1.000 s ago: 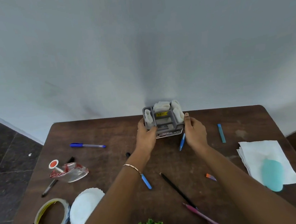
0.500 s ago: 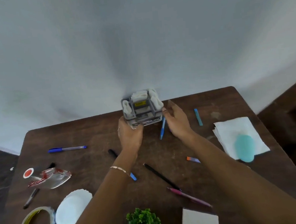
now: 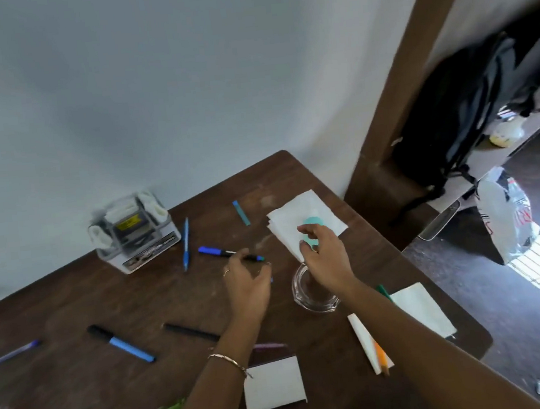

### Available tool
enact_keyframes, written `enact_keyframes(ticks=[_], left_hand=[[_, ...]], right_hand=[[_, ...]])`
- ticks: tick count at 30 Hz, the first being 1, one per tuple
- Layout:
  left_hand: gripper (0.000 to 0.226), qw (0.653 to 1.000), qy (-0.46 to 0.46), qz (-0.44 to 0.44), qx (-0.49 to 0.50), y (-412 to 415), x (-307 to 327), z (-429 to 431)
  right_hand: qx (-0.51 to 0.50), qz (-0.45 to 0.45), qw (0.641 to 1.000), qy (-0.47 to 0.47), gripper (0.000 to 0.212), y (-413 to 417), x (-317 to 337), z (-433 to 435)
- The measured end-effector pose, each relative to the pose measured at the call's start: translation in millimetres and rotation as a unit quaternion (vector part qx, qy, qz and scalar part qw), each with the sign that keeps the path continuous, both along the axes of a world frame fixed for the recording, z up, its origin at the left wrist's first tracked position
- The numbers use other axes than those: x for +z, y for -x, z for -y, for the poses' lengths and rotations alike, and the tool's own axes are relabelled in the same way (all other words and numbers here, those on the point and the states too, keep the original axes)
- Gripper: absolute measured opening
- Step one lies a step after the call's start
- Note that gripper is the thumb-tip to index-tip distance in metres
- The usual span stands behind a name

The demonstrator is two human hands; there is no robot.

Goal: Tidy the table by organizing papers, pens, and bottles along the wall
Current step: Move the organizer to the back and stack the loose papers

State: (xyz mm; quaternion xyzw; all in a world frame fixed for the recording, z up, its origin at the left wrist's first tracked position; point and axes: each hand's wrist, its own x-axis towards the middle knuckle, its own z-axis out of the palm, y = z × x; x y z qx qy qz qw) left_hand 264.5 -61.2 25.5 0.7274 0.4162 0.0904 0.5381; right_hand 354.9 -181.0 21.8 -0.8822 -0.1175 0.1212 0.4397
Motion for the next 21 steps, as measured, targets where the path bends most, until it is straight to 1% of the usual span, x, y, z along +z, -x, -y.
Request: enact_keyframes(ticks=[2,3,5,7,8,11,12,15,16,18,21], left_hand=[[0.048,0.999,0.035,-0.004,-0.021,-13,-4,11],[0.049,0.998,0.034,-0.018,-0.039,-20,-5,16],[0.055,0.998,0.023,-0.033,-0.058,-36,-10,21],[0.06,0.997,0.034,-0.036,-0.056,-51,-14,24],[0.057,0.997,0.038,-0.041,-0.051,-59,-16,25],[0.028,0.997,0.06,-0.052,-0.019,-81,-21,24],[0.028,0.997,0.058,-0.055,0.0,-87,-23,24],[0.051,0.996,0.027,-0.069,0.041,-102,-33,25],[0.056,0.996,0.019,-0.074,0.054,-105,-36,25],[0.06,0.994,0.019,-0.074,0.081,-112,-40,27],[0.058,0.991,0.041,-0.054,0.113,-120,-42,29]], right_hand=[[-0.025,0.0,0.999,0.036,0.032,-17,-6,18],[-0.032,-0.004,0.998,0.054,0.034,-26,-9,26],[-0.021,-0.014,0.995,0.093,0.041,-43,-18,36],[0.005,-0.024,0.992,0.12,0.053,-54,-25,41],[0.015,-0.026,0.992,0.122,0.057,-59,-27,42],[0.037,-0.014,0.994,0.105,0.062,-69,-33,39],[0.046,-0.012,0.993,0.104,0.063,-72,-35,37],[0.078,-0.012,0.991,0.107,0.067,-81,-41,35],[0.086,-0.01,0.991,0.105,0.068,-82,-43,35],[0.096,-0.008,0.991,0.097,0.069,-84,-49,36],[0.104,-0.006,0.991,0.082,0.069,-86,-54,36]])
